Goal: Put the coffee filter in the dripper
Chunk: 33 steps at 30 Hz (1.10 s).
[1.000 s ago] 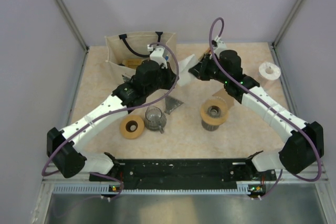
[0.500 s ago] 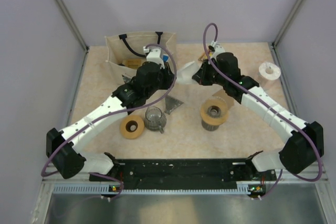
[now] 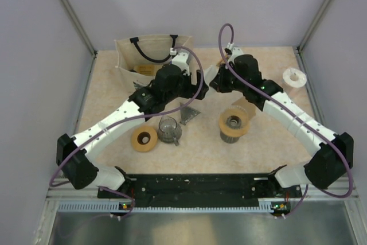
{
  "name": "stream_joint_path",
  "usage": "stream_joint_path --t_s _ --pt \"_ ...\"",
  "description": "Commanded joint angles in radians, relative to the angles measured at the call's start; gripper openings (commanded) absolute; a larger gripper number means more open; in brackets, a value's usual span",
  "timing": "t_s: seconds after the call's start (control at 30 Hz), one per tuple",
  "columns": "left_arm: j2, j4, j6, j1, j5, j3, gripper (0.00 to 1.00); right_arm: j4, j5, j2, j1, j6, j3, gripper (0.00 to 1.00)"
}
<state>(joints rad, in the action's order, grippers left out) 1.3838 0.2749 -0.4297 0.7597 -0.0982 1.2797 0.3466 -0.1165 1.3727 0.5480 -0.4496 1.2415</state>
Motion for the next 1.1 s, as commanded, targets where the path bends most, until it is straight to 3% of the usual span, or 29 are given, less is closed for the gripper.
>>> stream_joint_path --t_s 0.0,0.3,0.53,0.7,0.9,1.07 --pt "0.044 0.020 0.060 0.039 -0.056 0.081 0.99 0.040 0.037 0.014 0.023 0.019 0.075 0.00" --pt "0.095 0.113 0.086 0.055 -0.408 0.139 0.92 0.104 -0.041 0.012 0.026 0.034 0.102 0.00" --pt "0.089 0.124 0.049 0.055 -0.501 0.136 0.90 0.178 -0.020 0.029 0.035 0.078 0.130 0.00" --pt "0.061 0.067 0.042 0.055 -0.401 0.103 0.90 0.198 0.018 0.045 0.056 0.121 0.133 0.00" --pt "0.070 0.080 0.037 0.055 -0.373 0.119 0.90 0.189 0.002 0.040 0.075 0.166 0.130 0.00" --pt "0.066 0.044 0.132 0.055 -0.114 0.102 0.88 0.155 -0.012 0.019 0.078 0.169 0.122 0.00"
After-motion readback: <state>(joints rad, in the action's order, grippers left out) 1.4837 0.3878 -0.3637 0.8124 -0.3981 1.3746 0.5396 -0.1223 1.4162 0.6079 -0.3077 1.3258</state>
